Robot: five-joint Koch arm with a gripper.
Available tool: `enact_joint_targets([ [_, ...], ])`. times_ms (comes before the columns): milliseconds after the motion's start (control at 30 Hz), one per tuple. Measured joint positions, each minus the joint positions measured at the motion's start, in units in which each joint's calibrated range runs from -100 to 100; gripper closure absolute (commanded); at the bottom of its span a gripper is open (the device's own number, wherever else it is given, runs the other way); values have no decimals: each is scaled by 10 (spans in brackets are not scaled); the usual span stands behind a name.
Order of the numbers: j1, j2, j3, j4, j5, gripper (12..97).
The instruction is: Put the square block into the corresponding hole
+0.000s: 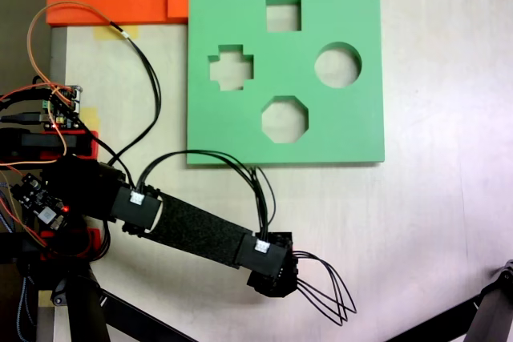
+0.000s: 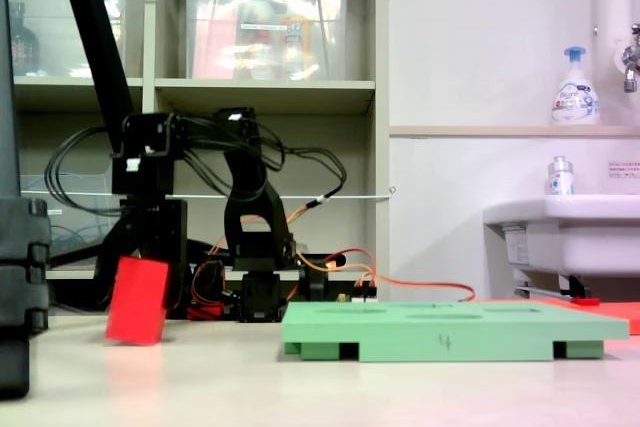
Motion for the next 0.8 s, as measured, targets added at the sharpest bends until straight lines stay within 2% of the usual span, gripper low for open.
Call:
enact_joint_targets([
  [533,2,-8,2,-20,8,767],
  [800,28,-78,5,-53,38,767],
])
